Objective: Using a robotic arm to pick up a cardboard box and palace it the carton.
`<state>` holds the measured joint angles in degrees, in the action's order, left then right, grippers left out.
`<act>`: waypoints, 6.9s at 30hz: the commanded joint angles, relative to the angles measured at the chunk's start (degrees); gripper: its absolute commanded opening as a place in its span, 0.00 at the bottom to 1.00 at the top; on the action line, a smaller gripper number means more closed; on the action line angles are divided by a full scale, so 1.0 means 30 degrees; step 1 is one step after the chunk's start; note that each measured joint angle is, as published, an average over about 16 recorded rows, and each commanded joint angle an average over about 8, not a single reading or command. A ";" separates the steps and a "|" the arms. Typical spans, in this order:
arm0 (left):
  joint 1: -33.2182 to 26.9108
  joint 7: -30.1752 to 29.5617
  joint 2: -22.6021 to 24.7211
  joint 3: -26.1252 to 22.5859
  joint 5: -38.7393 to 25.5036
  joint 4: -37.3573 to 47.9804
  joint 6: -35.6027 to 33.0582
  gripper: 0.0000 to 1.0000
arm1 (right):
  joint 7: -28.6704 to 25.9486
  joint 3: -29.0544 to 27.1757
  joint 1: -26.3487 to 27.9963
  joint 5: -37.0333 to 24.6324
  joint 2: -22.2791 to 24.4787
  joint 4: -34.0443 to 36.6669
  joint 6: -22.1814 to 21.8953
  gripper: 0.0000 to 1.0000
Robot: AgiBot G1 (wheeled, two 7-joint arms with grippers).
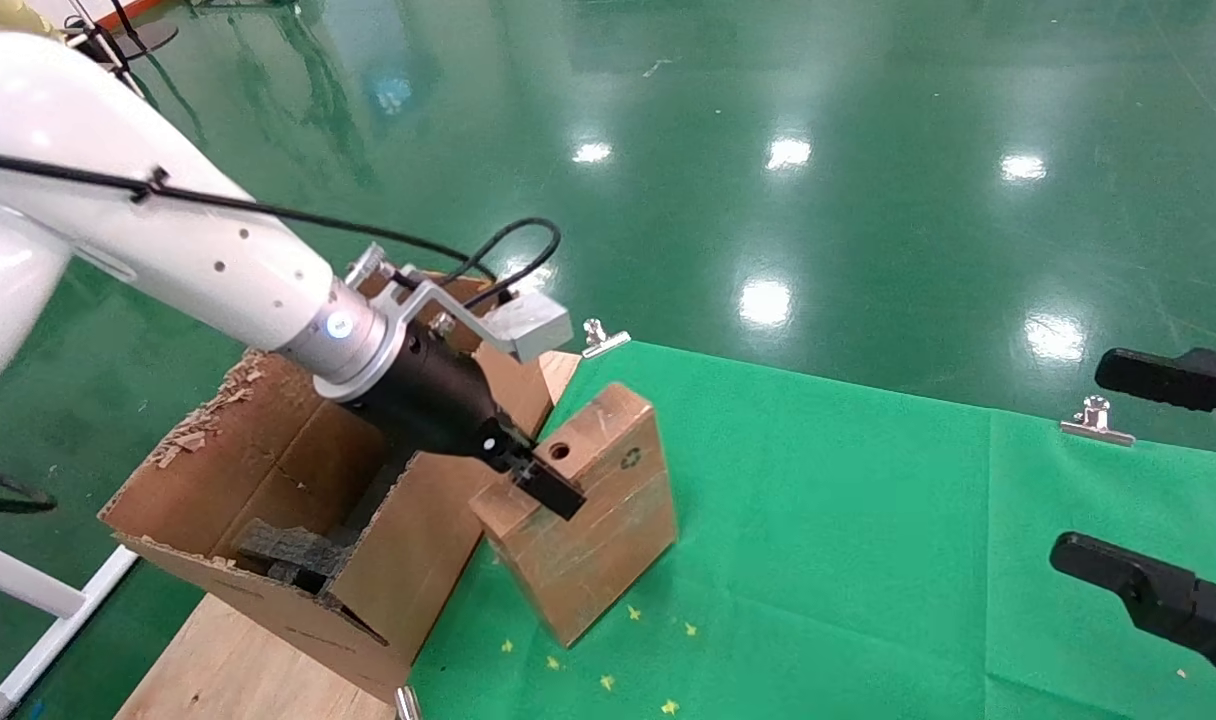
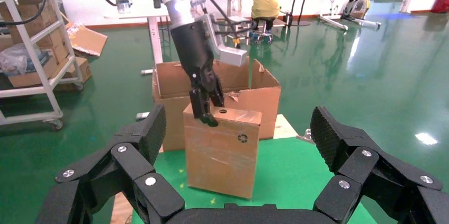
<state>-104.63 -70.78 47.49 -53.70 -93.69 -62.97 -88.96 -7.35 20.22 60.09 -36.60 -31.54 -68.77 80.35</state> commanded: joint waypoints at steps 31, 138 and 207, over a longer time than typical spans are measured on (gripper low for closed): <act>-0.6643 0.8568 -0.5728 0.1403 -0.3461 1.0451 0.1263 0.00 | 0.0000 0.0000 0.0000 0.0000 0.0000 0.0000 0.0000 1.00; 0.5779 1.5341 -0.0476 0.3534 0.0146 2.1306 1.5140 1.00 | 0.0000 -0.0001 -0.0005 0.0002 0.0003 0.0005 -0.0006 1.00; 0.2165 1.2420 -0.3699 0.8479 0.9020 1.4751 0.1790 1.00 | 0.0000 -0.0006 -0.0011 0.0006 0.0007 0.0008 -0.0011 1.00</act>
<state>-97.80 -33.27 36.37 -28.18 -66.47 -19.24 -83.53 -7.35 20.21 60.06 -36.58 -31.52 -68.75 80.31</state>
